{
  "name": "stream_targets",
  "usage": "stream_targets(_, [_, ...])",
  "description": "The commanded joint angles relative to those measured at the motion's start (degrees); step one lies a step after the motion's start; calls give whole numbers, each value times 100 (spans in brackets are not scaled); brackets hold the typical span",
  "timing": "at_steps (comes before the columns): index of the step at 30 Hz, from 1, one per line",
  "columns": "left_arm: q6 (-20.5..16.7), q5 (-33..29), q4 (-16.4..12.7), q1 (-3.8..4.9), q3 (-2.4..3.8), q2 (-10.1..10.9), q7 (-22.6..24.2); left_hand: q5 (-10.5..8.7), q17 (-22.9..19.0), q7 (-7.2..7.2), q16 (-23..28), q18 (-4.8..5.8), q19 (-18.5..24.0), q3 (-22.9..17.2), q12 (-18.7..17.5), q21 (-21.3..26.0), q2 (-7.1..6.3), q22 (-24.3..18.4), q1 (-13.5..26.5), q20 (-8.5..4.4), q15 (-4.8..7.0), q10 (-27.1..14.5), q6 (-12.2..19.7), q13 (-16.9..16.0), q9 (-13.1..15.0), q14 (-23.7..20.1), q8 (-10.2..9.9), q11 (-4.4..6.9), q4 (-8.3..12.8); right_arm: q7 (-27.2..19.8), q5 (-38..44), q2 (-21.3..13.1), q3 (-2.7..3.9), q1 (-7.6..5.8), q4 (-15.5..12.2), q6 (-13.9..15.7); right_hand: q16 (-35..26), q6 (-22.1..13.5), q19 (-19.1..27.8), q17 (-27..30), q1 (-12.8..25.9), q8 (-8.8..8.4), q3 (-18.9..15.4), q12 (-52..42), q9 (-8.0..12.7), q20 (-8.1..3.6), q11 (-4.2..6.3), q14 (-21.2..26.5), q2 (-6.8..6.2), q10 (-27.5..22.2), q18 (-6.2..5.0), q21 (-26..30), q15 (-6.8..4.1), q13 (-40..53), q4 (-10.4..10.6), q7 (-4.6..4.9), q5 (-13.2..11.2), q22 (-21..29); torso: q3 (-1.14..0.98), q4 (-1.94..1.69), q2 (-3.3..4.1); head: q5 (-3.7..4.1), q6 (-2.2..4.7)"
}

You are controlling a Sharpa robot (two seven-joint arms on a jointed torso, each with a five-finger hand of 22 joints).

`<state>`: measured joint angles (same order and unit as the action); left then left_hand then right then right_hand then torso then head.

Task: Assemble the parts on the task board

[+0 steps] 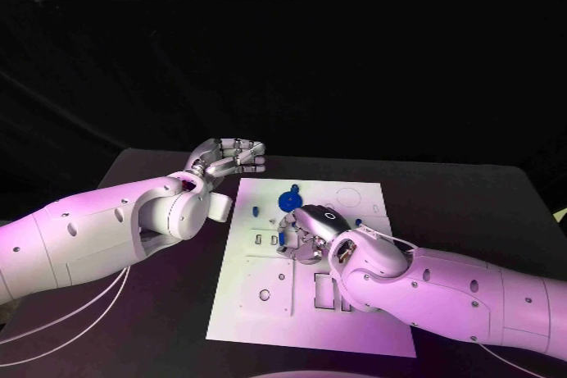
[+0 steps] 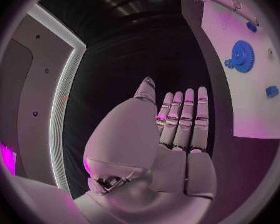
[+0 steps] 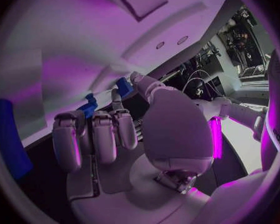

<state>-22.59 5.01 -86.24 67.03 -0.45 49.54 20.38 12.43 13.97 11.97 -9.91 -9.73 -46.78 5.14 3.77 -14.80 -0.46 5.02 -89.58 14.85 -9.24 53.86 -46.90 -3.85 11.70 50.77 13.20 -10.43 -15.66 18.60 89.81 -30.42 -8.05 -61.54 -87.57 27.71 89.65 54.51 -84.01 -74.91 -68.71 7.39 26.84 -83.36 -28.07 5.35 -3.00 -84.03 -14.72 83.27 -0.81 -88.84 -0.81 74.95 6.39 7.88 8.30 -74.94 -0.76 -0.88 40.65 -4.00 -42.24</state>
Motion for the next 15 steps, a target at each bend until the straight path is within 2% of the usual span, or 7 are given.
stream_targets(1, [86,-11,-15,3,4,-4,24,-37,5,74,33,-49,17,20,-8,19,57,-5,-14,36,-7,-33,30,-2,5,-34,-28,2,0,-57,54,5,-1,5,-8,-59,35,-74,-504,-1509,33,-42,-140,32,35,41,-39,-597,23,-30,41,24,38,707,55,0,-105,-1430,1,1,-2,1,5])
stream_targets(6, [86,-11,-15,3,4,-1,23,-37,5,74,33,-49,17,20,-8,19,57,-5,-14,36,-7,-33,30,-2,5,-34,-28,2,0,-66,53,-18,-1,5,-41,8,35,-173,-490,-1509,-22,-91,-514,80,111,65,-68,-597,61,-88,35,47,63,651,241,28,-372,-1420,-1,-1,1,-3,9])
stream_targets(9, [84,3,-12,3,4,0,15,-37,8,76,39,-49,17,24,-9,21,57,-7,-17,36,-7,-36,31,-2,7,-37,-29,-1,2,-107,54,-74,-1,5,-106,192,35,-328,-473,-1509,-200,-155,-956,150,200,93,-112,-597,116,-171,27,76,104,570,482,73,-481,-1408,-2,-1,-2,-5,9])
stream_targets(10, [82,23,-8,3,4,0,1,-37,8,76,39,-49,17,24,-9,21,57,-7,-17,36,-7,-36,31,-2,7,-37,-29,-1,2,-145,43,-110,0,4,-143,287,35,-412,-465,-1509,-337,-181,-1184,157,253,117,-136,-597,141,-184,24,90,122,556,646,104,-487,-1403,-3,-2,-3,-5,8])
stream_targets(13, [32,220,10,3,4,2,-120,-40,59,75,-19,-65,-44,61,3,-3,64,-5,6,22,28,-10,21,-7,22,105,-30,0,-13,-324,-47,-284,18,-10,-303,527,35,-495,-415,-1509,-545,-193,-1410,181,331,141,-160,-597,136,-218,2,171,144,520,937,133,-478,-1367,-3,-2,-15,2,15])
stream_targets(14, [-24,363,18,3,4,6,-197,-48,117,72,-87,-73,-128,129,23,-40,68,3,88,-4,63,58,-5,-17,40,258,-22,10,-52,-426,-114,-368,30,-25,-373,602,35,-535,-354,-1509,-605,-201,-1485,231,360,149,-174,-597,112,-276,-23,267,155,460,1013,147,-417,-1322,-1,-6,-24,9,20])
stream_targets(15, [-64,522,29,4,3,13,-291,-71,199,64,-192,-82,-273,284,94,-110,86,25,332,-53,116,271,-69,-49,68,472,4,24,-13,-564,-238,-461,41,-52,-443,670,35,-532,-316,-1509,-647,-186,-1521,291,377,154,-177,-597,112,-342,-39,327,160,389,1026,147,-287,-1295,1,-5,-30,12,22])
